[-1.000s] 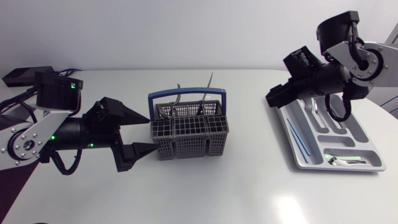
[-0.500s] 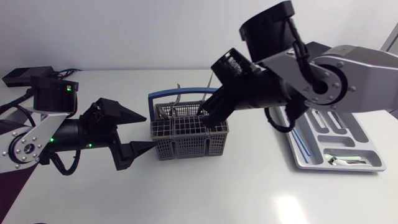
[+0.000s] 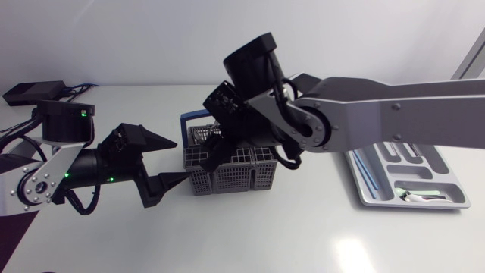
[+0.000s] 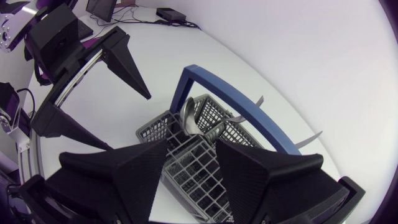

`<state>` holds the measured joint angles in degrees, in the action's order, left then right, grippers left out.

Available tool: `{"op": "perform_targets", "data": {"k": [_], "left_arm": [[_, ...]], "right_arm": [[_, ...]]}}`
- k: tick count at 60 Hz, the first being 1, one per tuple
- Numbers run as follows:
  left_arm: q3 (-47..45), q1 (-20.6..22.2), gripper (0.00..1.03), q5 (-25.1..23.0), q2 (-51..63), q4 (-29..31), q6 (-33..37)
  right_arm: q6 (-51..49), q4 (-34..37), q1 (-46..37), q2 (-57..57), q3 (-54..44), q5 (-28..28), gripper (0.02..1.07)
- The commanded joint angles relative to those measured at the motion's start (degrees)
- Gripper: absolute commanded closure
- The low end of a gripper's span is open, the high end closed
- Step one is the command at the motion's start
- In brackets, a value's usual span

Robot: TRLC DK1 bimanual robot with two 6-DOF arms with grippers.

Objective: Sort the cutlery from the basket into the organizer compartments.

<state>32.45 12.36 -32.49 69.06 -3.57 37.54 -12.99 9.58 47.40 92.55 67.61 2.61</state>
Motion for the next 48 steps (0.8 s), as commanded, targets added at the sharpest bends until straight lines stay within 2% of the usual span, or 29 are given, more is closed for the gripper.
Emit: {"op": "perform_targets", "data": {"k": [1, 29, 35, 48], "left_arm": [[-1.6, -0.76, 0.06, 0.06, 0.82, -1.35, -0.19], [-2.65, -2.16, 0.06, -0.03, 1.43, -3.81, -0.27], [-3.18, -2.25, 0.06, -0.03, 1.61, -4.42, -0.27], [-3.53, -2.69, 0.06, -0.03, 1.69, -5.22, -0.27]], "right_arm": [[1.66, -2.03, 1.38, 1.93, 1.56, 1.43, 0.49], [2.01, -6.95, 4.55, 10.28, 5.42, 6.27, 0.49], [2.01, -8.35, 4.81, 11.95, 6.13, 8.02, 0.66], [2.27, -9.06, 4.72, 13.97, 6.92, 8.81, 0.9]]}}
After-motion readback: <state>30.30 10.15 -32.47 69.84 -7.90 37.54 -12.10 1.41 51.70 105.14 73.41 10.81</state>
